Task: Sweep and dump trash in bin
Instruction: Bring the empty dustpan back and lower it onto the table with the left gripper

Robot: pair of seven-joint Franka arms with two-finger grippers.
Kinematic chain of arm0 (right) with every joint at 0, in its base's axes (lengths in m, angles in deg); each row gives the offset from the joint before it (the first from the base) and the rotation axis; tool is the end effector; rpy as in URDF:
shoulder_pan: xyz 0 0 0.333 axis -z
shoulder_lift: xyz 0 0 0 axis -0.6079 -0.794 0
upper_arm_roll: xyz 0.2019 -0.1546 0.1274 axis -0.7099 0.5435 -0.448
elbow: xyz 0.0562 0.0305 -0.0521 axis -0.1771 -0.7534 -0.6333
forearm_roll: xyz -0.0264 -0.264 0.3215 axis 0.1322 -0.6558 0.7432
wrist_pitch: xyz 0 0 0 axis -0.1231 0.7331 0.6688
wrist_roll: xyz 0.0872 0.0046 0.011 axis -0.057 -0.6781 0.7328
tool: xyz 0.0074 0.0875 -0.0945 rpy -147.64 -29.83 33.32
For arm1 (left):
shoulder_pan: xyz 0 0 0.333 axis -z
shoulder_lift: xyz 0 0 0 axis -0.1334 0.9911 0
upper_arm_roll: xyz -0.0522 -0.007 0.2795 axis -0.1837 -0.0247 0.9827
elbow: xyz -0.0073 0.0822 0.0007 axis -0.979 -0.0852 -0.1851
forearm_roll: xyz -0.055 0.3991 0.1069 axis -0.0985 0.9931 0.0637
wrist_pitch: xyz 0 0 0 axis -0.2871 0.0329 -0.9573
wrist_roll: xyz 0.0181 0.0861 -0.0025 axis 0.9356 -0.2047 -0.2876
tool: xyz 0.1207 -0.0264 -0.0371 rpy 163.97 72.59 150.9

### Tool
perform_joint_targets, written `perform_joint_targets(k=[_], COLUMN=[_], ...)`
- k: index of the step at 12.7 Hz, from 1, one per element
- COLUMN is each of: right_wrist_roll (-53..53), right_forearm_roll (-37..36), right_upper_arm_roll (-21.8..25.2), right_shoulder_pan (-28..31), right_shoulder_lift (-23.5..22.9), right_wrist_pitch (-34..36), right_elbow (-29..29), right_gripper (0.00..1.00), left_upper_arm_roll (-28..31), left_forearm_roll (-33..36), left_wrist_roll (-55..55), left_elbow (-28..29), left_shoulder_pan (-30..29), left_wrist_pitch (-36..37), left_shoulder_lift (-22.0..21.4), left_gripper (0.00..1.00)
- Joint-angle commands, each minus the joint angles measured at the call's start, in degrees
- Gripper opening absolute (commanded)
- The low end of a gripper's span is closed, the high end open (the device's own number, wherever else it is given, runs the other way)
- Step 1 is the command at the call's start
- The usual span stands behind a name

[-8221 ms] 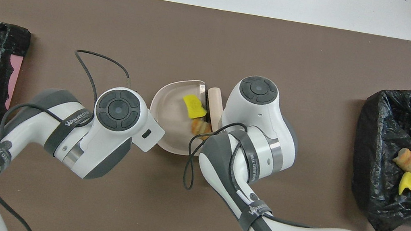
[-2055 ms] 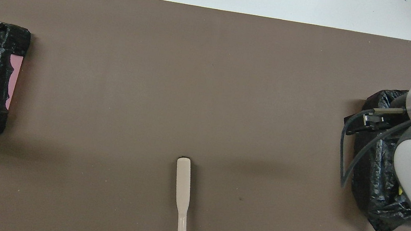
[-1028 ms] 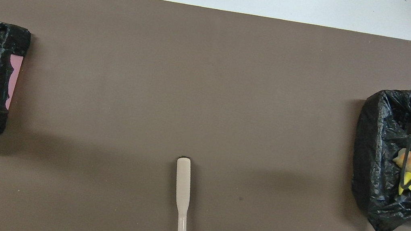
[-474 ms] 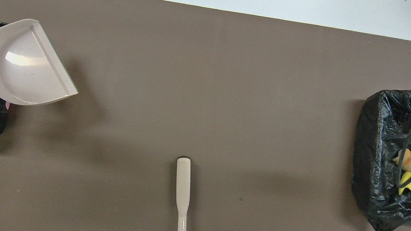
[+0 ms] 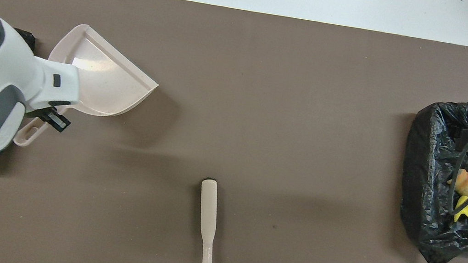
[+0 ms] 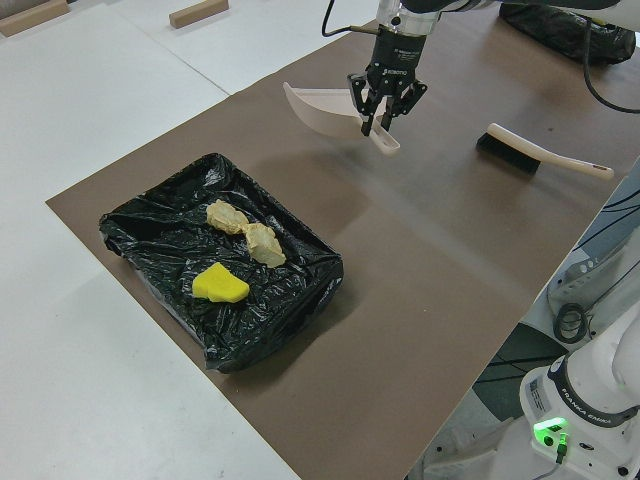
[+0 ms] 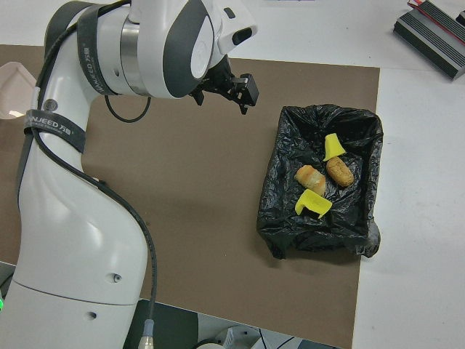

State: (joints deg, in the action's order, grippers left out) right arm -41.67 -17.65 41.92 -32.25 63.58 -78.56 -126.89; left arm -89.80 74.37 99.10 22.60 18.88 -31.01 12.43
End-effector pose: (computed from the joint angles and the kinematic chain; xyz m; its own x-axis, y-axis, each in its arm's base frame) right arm 0.5779 -0.0208 0.5855 0.9916 -0.1274 0.0222 -0.1275 -0.9918 0.0022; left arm 0.5599 -0.1141 0.4059 0.8323 -0.5191 -0.1945 -0.5471 -0.8259 -0.1366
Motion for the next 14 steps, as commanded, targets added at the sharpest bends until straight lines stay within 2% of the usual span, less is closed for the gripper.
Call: perform_joint_targets(k=[1, 3, 6, 7, 11, 14], right_wrist_roll=[-1.02, -1.02, -1.02, -1.02, -0.93, -1.02], right_forearm_roll=[1.1, 1.1, 1.1, 1.1, 1.1, 1.1], right_upper_arm_roll=[-0.16, -0.42, -0.34, -0.34, -0.42, -0.34], right_shoulder_pan=[0.17, 0.09, 0.26, 0.17, 0.09, 0.09], right_shoulder_lift=[1.29, 1.29, 1.29, 1.29, 1.29, 1.29], right_wrist_pitch=[-1.46, -1.63, -1.19, -1.19, -1.37, -1.28], right_elbow=[-1.73, -1.73, -1.73, -1.73, -1.64, -1.64], right_gripper=[1.0, 1.0, 1.0, 1.0, 1.0, 1.0], left_upper_arm_roll=[1.04, 1.12, 1.13, 1.21, 1.48, 1.56], left_forearm_roll=[-3.01, -8.8, -11.54, -13.12, -13.13, -13.13], left_wrist_roll=[-15.75, -26.65, -43.1, -45.84, -47.01, -50.86], left_elbow=[-2.85, -7.67, -17.77, -19.11, -22.63, -27.98], left_shoulder_pan=[6.52, 10.65, 15.85, 16.46, 20.16, 22.17], left_wrist_pitch=[0.07, 0.24, -0.37, -1.59, -3.8, -4.15], left_shoulder_lift=[4.38, 8.85, 18.08, 18.89, 22.32, 29.15], left_gripper=[0.0, 0.0, 0.0, 0.0, 0.0, 0.0])
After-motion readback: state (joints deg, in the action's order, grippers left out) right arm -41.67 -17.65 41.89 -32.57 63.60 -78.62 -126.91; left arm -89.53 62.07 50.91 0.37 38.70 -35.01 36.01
